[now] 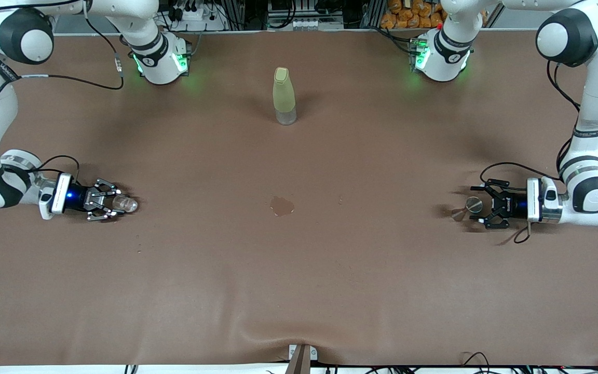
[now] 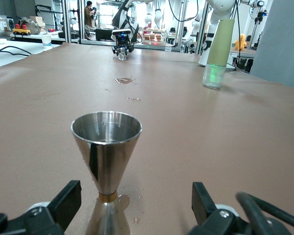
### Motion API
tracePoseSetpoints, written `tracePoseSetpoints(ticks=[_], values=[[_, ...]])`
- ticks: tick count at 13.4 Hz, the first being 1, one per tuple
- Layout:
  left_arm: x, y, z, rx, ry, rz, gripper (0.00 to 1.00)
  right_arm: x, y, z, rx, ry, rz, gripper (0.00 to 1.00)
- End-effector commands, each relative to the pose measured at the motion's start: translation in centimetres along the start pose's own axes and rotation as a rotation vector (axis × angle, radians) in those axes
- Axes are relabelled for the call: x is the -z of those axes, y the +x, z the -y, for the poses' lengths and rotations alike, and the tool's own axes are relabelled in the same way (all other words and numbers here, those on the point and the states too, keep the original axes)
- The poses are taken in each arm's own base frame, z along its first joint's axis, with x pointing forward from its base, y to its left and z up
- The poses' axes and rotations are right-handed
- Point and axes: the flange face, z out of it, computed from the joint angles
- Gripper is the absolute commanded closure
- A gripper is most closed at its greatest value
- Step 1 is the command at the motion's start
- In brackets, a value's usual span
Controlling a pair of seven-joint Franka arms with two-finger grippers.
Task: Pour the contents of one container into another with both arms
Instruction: 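Close the right gripper on the beaker while the left gripper grasps the jigger, then lift the beaker with the right gripper while the left gripper lifts the jigger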
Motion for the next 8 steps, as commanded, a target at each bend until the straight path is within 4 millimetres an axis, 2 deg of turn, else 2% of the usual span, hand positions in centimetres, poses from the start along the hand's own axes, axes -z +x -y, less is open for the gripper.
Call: tracePoseSetpoints(ticks=[1, 4, 6, 7, 8], values=[[-0.5, -0.5, 0.5, -0.034, 0.021, -0.046, 0.00, -0.3, 1.2, -0.9, 0.025, 0.015, -0.044, 0.68], [-1.1, -0.6, 0.7, -0.059, 0.025, -0.058, 0.00, -1.1, 6.4, -2.3, 0.014, 0.085, -0.068, 0.68], [-1.1, -0.6, 0.8, -0.060, 0.026, -0.059, 0.00, -2.0, 8.9, -3.4, 0.045, 0.143, -0.092, 0.69], [-1.1, -0.6, 0.8, -0.060, 0.026, -0.059, 0.01, -2.6, 9.4, -3.6, 0.055, 0.157, -0.089, 0.72], [-1.2, -0.5, 0.8, -0.059, 0.026, -0.062, 0.06, -2.9, 10.2, -4.1, 0.070, 0.164, -0.082, 0.72]])
